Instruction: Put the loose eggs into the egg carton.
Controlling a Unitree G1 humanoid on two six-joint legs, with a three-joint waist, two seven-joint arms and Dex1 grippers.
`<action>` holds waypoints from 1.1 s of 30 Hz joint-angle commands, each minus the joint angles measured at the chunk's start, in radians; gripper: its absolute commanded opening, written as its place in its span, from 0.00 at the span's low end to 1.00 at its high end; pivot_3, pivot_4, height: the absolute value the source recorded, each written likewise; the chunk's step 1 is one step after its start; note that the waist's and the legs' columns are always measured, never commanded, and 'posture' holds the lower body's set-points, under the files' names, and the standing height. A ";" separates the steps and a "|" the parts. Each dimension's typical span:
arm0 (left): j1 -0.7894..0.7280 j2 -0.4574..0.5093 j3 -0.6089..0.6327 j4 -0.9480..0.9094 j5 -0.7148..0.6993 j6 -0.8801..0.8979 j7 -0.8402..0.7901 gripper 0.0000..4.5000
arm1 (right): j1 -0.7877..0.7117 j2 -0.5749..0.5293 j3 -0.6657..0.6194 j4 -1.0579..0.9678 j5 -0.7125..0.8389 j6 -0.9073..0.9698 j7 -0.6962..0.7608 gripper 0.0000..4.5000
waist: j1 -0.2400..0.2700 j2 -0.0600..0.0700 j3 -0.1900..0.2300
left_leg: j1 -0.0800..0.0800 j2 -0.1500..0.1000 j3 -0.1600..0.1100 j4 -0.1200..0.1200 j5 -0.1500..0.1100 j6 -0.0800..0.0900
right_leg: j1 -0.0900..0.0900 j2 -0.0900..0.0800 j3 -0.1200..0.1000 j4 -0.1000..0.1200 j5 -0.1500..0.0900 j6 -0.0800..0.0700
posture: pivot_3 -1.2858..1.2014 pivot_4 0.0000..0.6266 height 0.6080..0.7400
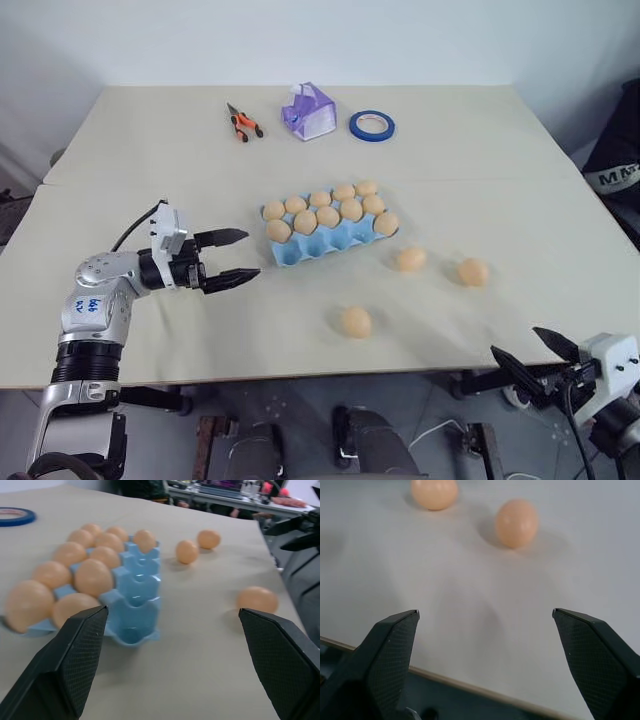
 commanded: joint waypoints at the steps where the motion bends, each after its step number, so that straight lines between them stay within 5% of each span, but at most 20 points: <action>1: -0.018 0.018 0.005 -0.034 -0.025 0.003 -0.050 0.99 | -0.009 0.008 -0.032 -0.041 0.013 -0.027 -0.023 1.00 | 0.003 0.000 0.000 | 0.000 0.000 0.000 0.000 0.000 0.000 | 0.000 0.000 0.000 0.000 0.000 -0.001 | 0.52 0.24 1.00; 15: 0.108 0.039 0.049 -0.150 -0.058 0.034 -0.051 0.99 | -0.553 0.037 0.207 0.308 -0.170 0.051 -0.283 1.00 | 0.002 0.003 0.001 | -0.002 0.000 -0.001 -0.001 0.002 0.003 | -0.002 0.000 0.001 0.000 0.000 -0.001 | 0.52 0.24 1.00; 23: 0.188 0.045 0.086 -0.233 -0.076 0.046 0.003 0.99 | -0.678 0.025 0.279 0.466 -0.229 0.037 -0.285 1.00 | 0.004 0.005 0.001 | -0.002 0.000 -0.002 -0.001 0.002 0.003 | -0.002 0.001 0.000 0.001 0.000 0.000 | 0.52 0.24 1.00; 26: 0.206 0.048 0.097 -0.253 -0.081 0.050 0.014 1.00 | -0.679 0.023 0.271 0.461 -0.241 0.016 -0.285 0.87 | 0.003 0.005 0.002 | -0.002 0.000 -0.002 -0.001 0.002 0.003 | -0.002 0.000 0.000 0.001 0.000 0.000 | 0.52 0.24 1.00; 33: 0.220 0.052 0.112 -0.263 -0.084 0.055 0.029 1.00 | -0.677 0.008 0.239 0.368 -0.223 0.061 -0.290 0.38 | 0.001 0.006 0.002 | -0.002 0.000 -0.002 -0.001 0.002 0.003 | -0.002 0.001 0.000 0.001 0.001 0.000 | 0.52 0.24 1.00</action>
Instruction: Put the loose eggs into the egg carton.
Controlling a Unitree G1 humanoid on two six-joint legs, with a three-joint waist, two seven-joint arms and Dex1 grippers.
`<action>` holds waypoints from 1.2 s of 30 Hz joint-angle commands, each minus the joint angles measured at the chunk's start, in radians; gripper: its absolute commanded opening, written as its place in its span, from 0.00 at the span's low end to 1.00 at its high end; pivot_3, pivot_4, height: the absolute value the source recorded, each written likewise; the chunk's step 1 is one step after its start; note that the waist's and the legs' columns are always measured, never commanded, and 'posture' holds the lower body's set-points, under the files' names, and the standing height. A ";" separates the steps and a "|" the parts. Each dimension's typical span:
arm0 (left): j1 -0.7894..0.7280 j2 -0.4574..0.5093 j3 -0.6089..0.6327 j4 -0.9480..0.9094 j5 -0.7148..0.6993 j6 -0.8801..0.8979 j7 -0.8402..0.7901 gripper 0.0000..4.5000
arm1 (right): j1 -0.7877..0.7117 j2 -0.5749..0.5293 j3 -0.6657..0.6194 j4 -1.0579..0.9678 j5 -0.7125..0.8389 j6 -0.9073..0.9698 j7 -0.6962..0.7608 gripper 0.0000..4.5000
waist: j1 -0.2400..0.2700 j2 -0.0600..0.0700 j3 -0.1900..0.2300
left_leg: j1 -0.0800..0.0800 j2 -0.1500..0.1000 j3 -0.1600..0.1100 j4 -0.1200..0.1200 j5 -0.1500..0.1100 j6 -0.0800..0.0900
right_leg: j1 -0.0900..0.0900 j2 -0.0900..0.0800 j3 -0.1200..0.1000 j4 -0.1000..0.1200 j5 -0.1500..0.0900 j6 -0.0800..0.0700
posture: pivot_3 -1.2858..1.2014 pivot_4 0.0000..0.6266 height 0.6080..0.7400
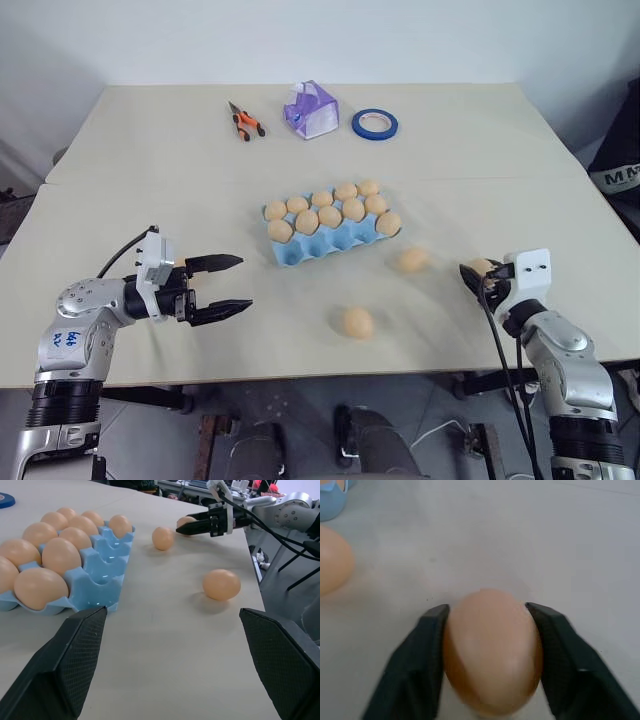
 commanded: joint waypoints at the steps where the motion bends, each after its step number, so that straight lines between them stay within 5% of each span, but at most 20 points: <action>1: 0.005 0.018 0.034 -0.029 -0.028 -0.003 0.007 1.00 | -0.009 -0.032 -0.037 -0.116 0.023 0.026 -0.009 0.37 | -0.001 0.001 0.001 | 0.000 0.000 0.000 0.000 0.000 0.000 | 0.000 0.000 0.000 0.000 0.000 0.000 | 0.52 0.24 1.00; 9: -0.021 0.005 0.028 -0.011 -0.020 -0.012 0.019 1.00 | -0.268 0.012 0.111 -0.246 0.056 0.257 -0.039 0.37 | -0.023 0.003 0.002 | 0.000 0.001 0.001 0.001 -0.001 -0.003 | 0.000 0.000 0.001 0.000 0.000 0.000 | 0.52 0.24 1.00; 24: 0.030 0.000 0.063 -0.061 -0.031 -0.012 0.074 1.00 | -0.558 0.215 0.371 0.118 -0.058 0.205 0.017 0.37 | -0.024 0.003 0.002 | -0.006 0.001 0.002 0.000 0.001 -0.003 | -0.007 0.000 0.000 0.001 0.000 0.000 | 0.52 0.24 1.00; 32: 0.045 0.000 0.070 -0.074 -0.032 -0.013 0.090 1.00 | -0.544 0.197 0.376 0.068 -0.069 0.267 0.047 0.97 | -0.025 0.003 0.002 | -0.006 0.001 0.002 0.000 0.001 -0.002 | -0.007 0.000 0.000 0.003 0.000 0.000 | 0.52 0.24 1.00; 36: 0.041 -0.003 0.065 -0.075 -0.032 -0.014 0.093 1.00 | -0.537 0.181 0.370 0.024 -0.066 0.266 0.063 1.00 | -0.025 0.003 0.002 | -0.005 0.001 0.002 0.000 0.001 -0.003 | -0.008 0.000 0.000 0.004 0.000 -0.001 | 0.52 0.24 1.00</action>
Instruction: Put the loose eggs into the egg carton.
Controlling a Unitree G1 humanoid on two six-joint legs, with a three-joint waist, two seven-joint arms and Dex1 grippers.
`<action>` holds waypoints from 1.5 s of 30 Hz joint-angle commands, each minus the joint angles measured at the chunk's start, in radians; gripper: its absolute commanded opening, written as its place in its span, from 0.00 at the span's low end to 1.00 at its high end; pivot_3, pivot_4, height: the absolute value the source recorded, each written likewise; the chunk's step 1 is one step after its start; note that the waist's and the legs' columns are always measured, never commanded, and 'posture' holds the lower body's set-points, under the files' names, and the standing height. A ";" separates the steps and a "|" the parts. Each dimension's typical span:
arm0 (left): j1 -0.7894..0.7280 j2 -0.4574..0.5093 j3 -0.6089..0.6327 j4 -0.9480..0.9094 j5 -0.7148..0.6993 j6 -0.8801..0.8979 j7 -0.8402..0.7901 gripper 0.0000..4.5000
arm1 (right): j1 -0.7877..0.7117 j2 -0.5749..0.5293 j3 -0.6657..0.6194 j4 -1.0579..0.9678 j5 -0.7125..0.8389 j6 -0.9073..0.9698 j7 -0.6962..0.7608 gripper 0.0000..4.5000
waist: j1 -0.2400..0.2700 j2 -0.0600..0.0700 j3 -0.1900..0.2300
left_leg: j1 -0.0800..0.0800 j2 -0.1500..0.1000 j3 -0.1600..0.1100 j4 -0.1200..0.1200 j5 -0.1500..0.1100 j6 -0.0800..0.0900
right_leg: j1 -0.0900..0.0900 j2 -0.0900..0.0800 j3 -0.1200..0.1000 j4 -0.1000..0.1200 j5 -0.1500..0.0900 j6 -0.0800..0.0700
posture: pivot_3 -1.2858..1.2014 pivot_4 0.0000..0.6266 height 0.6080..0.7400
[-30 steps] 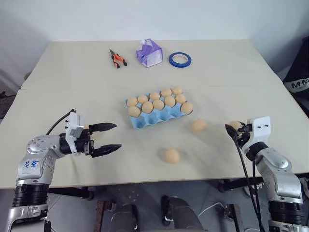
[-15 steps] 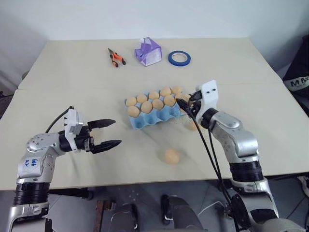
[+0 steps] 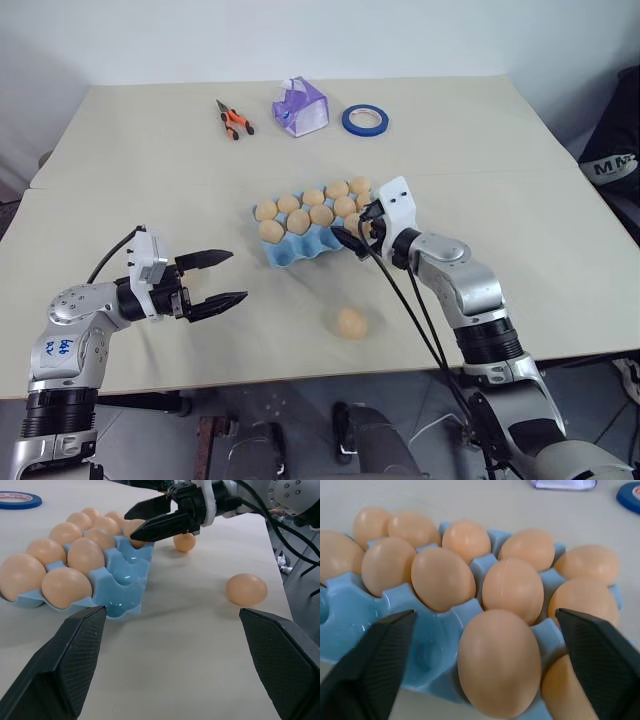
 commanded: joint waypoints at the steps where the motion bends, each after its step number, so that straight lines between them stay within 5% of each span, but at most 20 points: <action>1: -0.001 0.003 0.021 -0.035 -0.029 -0.012 0.005 1.00 | 0.002 -0.023 -0.024 -0.098 0.015 -0.001 0.023 1.00 | 0.000 0.000 0.000 | 0.000 0.000 0.000 0.000 0.000 0.000 | -0.001 0.000 0.000 0.001 0.000 0.000 | 0.52 0.24 1.00; 10: -0.020 0.006 0.014 -0.015 -0.027 -0.013 -0.006 1.00 | 0.139 -0.211 -0.162 -0.340 0.115 0.021 0.143 1.00 | 0.008 0.000 0.000 | -0.001 0.000 0.000 0.000 -0.001 0.001 | -0.001 0.000 0.000 -0.001 0.000 0.000 | 0.52 0.24 1.00; 22: -0.043 0.016 0.021 0.039 -0.034 -0.007 -0.036 1.00 | 0.725 -0.437 -0.503 -0.587 0.325 -0.046 0.417 1.00 | 0.019 0.000 0.000 | 0.002 0.000 0.000 -0.001 -0.002 0.002 | 0.003 0.002 -0.001 -0.005 0.000 0.001 | 0.52 0.24 1.00; 29: -0.052 0.026 0.029 0.085 -0.027 -0.018 -0.056 1.00 | 0.926 -0.489 -0.614 -0.641 0.394 -0.074 0.524 1.00 | 0.027 0.000 0.000 | 0.005 0.000 -0.001 0.000 -0.004 -0.001 | 0.008 0.002 -0.001 -0.009 0.000 0.001 | 0.52 0.24 1.00; 35: -0.055 0.029 0.028 0.084 -0.029 -0.017 -0.062 1.00 | 0.918 -0.510 -0.551 -0.691 0.402 -0.065 0.520 1.00 | 0.028 0.000 0.000 | 0.005 0.000 -0.001 0.000 -0.004 -0.001 | 0.009 0.001 0.000 -0.010 0.000 0.001 | 0.52 0.24 1.00; 45: 0.000 0.065 0.044 0.069 -0.033 -0.017 -0.104 1.00 | 0.554 -0.401 -0.085 -0.662 0.257 0.023 0.314 1.00 | 0.027 0.000 0.000 | 0.003 0.001 -0.002 -0.001 -0.004 -0.002 | 0.006 0.002 -0.001 -0.010 -0.001 -0.001 | 0.52 0.24 1.00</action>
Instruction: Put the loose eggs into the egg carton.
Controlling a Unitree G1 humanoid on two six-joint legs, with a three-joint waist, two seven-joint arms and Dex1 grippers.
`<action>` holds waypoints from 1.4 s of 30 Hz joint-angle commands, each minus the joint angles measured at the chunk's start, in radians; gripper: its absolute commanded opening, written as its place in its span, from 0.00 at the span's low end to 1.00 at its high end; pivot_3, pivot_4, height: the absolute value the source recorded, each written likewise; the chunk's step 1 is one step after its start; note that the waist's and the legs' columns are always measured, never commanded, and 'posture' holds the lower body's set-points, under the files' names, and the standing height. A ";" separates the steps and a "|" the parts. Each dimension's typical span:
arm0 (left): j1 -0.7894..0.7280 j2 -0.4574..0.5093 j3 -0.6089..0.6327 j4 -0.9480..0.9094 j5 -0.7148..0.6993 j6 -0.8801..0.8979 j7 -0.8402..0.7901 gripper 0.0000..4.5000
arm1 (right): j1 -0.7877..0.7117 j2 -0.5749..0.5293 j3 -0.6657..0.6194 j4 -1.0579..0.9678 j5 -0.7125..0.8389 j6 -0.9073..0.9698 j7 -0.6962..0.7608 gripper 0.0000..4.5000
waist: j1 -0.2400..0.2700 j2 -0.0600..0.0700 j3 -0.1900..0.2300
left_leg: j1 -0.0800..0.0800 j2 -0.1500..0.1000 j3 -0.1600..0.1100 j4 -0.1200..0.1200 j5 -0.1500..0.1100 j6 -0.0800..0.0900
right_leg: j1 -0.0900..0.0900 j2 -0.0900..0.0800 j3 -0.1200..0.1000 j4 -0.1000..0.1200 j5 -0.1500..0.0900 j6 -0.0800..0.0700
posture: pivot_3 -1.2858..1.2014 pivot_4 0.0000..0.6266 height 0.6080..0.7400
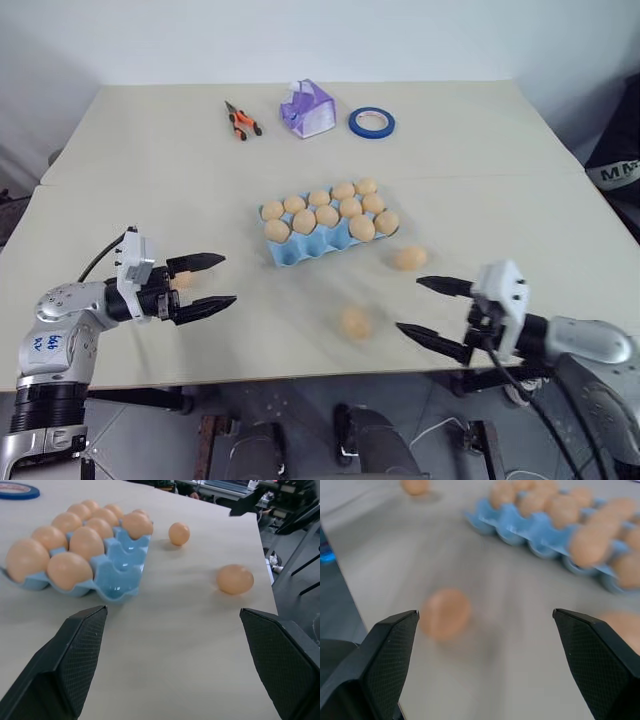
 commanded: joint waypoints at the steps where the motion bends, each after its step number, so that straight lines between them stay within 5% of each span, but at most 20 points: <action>1: 0.011 0.014 0.025 -0.023 -0.020 -0.009 -0.001 1.00 | -0.070 0.033 0.106 0.044 -0.065 0.008 -0.049 1.00 | 0.002 0.000 0.000 | -0.001 0.000 0.000 0.000 0.000 0.000 | -0.001 0.000 0.000 0.000 0.000 0.000 | 0.52 0.24 1.00; 13: 0.077 0.016 0.059 -0.082 -0.041 0.002 0.034 1.00 | -0.149 0.051 0.292 0.144 -0.170 -0.033 -0.007 1.00 | 0.002 0.000 0.000 | -0.002 0.000 0.000 0.001 -0.002 0.006 | -0.001 -0.002 -0.001 0.001 0.000 0.002 | 0.52 0.24 1.00; 16: 0.081 0.013 0.060 -0.087 -0.044 0.000 0.043 1.00 | -0.150 0.062 0.290 0.154 -0.178 -0.052 -0.009 0.86 | 0.002 0.000 0.000 | -0.001 0.000 0.000 0.001 -0.002 0.005 | -0.001 -0.001 -0.001 0.003 0.000 0.001 | 0.52 0.24 1.00; 21: 0.086 0.004 0.060 -0.103 -0.047 0.003 0.057 1.00 | -0.146 0.067 0.277 0.146 -0.174 -0.057 0.000 0.47 | 0.003 0.000 0.000 | -0.001 0.000 0.000 0.001 -0.001 0.005 | -0.001 -0.002 -0.001 0.003 0.000 0.001 | 0.52 0.24 1.00; 25: 0.092 0.001 0.062 -0.114 -0.050 0.004 0.063 1.00 | -0.151 0.066 0.258 0.122 -0.156 -0.049 0.003 0.35 | 0.003 0.000 0.000 | -0.001 0.000 0.000 0.001 -0.001 0.005 | -0.001 -0.002 -0.001 0.003 0.000 0.001 | 0.52 0.24 1.00; 32: 0.100 0.005 0.063 -0.123 -0.056 0.009 0.063 1.00 | -0.383 0.196 0.142 0.209 -0.122 0.034 -0.152 0.30 | -0.006 0.000 0.000 | 0.000 0.000 0.000 0.002 -0.002 0.002 | -0.001 -0.001 0.000 0.005 0.000 0.001 | 0.52 0.24 1.00; 42: 0.069 0.003 0.051 -0.107 -0.052 -0.002 0.063 1.00 | -0.618 0.333 0.233 0.543 -0.242 -0.011 -0.211 0.30 | -0.005 0.000 0.000 | -0.005 0.000 0.001 0.001 0.000 0.004 | -0.006 -0.001 -0.001 0.005 0.000 0.000 | 0.52 0.24 1.00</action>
